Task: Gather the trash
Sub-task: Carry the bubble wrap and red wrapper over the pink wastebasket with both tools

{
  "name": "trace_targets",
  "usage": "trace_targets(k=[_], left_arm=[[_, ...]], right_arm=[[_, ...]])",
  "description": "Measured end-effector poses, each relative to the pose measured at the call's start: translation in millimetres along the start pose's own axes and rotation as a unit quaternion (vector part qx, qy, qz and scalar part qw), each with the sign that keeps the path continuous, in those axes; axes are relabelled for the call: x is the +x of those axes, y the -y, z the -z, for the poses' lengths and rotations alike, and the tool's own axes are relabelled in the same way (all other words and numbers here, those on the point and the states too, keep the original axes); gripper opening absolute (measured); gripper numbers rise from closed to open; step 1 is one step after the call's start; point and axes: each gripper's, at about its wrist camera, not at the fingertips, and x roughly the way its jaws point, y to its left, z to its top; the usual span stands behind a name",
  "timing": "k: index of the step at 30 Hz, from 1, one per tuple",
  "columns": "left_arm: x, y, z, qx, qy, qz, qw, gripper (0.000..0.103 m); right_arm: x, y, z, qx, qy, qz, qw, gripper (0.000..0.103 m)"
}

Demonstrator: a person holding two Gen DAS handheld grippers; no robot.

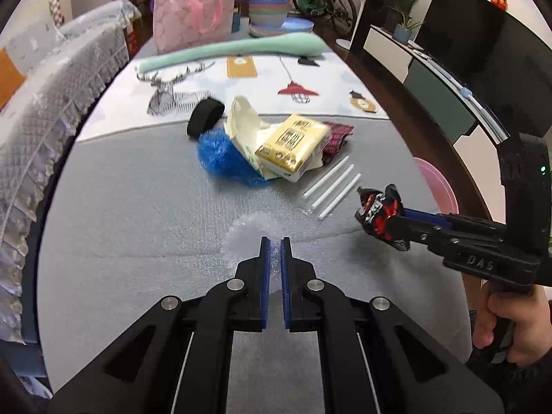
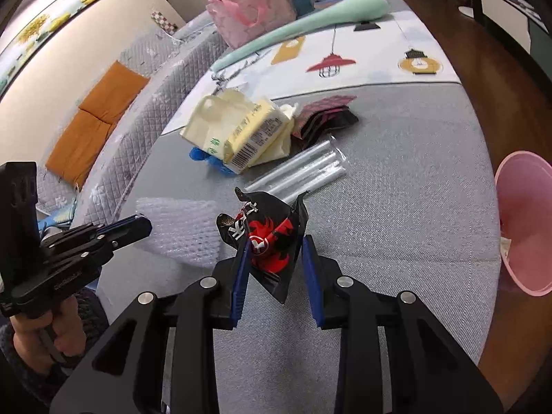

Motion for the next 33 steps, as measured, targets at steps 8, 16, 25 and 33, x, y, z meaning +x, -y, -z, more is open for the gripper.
trace_targets(k=[8,16,25,33], left_arm=[[-25.6,12.0,10.0,0.01,0.014,-0.013,0.9998,0.006],[-39.2,25.1,21.1,-0.002,0.011,-0.013,0.9999,0.006],[-49.0,49.0,8.9,0.008,0.02,-0.015,0.9997,0.006],[-63.8,89.2,-15.7,0.065,0.04,-0.022,0.9969,0.006]], right_arm=[[-9.6,-26.9,15.1,-0.051,0.005,-0.004,0.999,0.03],[-27.0,-40.9,24.7,-0.078,0.011,-0.006,0.997,0.03],[-57.6,-34.7,27.3,-0.083,0.059,-0.018,0.995,0.031],[-91.0,-12.9,17.5,-0.068,0.108,-0.022,0.992,0.031]])
